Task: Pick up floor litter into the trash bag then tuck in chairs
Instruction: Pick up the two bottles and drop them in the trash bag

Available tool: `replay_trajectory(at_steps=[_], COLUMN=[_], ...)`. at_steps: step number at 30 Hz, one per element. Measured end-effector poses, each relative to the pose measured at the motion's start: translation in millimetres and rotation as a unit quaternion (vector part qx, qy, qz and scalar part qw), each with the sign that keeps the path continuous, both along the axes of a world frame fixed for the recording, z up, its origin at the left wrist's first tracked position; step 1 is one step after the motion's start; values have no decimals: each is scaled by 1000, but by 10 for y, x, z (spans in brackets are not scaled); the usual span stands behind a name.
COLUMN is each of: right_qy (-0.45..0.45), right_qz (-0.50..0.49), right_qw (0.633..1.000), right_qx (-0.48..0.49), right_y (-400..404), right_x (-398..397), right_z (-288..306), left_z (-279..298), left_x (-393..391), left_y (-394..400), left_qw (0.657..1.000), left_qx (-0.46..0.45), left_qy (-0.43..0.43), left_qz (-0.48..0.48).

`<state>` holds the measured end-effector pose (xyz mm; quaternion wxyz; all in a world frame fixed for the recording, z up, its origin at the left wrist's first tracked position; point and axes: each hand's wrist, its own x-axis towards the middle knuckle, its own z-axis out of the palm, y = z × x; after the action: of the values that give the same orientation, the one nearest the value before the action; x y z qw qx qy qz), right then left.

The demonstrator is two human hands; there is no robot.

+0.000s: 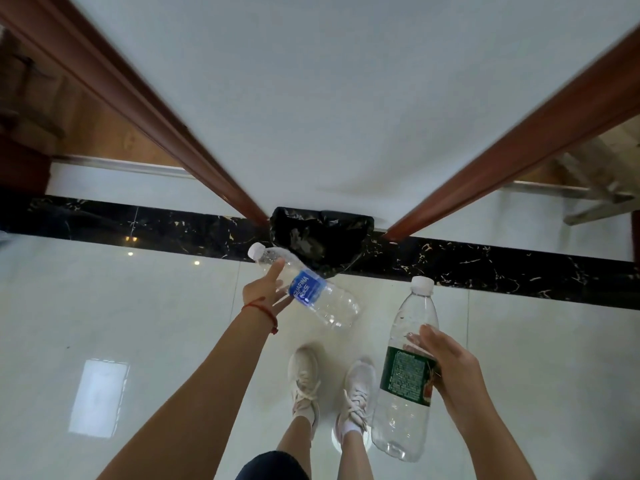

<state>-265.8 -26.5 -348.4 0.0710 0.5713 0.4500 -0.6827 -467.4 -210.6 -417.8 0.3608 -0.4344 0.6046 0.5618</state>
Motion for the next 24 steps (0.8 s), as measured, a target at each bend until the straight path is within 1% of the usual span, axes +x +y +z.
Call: replay_trajectory(at_steps=[4, 8, 13, 16, 20, 22, 24], right_qy=[0, 5, 2, 1, 2, 1, 6], right_qz=[6, 2, -4, 1, 1, 5, 0], right_qw=[1000, 1000, 1000, 1000, 1000, 1000, 1000], right_qx=[11, 1, 10, 21, 16, 20, 10], right_y=[35, 94, 162, 187, 192, 184, 154], right_x=[-26, -70, -136, -165, -213, -227, -245], right_z=[-42, -72, -88, -122, -146, -164, -175], left_z=[-131, -202, -284, -342, -373, -355, -329], left_x=[-77, -125, -197, -242, -310, -324, -305], left_y=[115, 263, 389, 396, 382, 361, 319], left_qw=[999, 995, 990, 990, 988, 990, 997], left_qx=[19, 11, 7, 11, 57, 59, 29], left_qy=[1, 6, -14, -13, -12, -26, -11], left_qz=[46, 95, 138, 142, 145, 125, 74])
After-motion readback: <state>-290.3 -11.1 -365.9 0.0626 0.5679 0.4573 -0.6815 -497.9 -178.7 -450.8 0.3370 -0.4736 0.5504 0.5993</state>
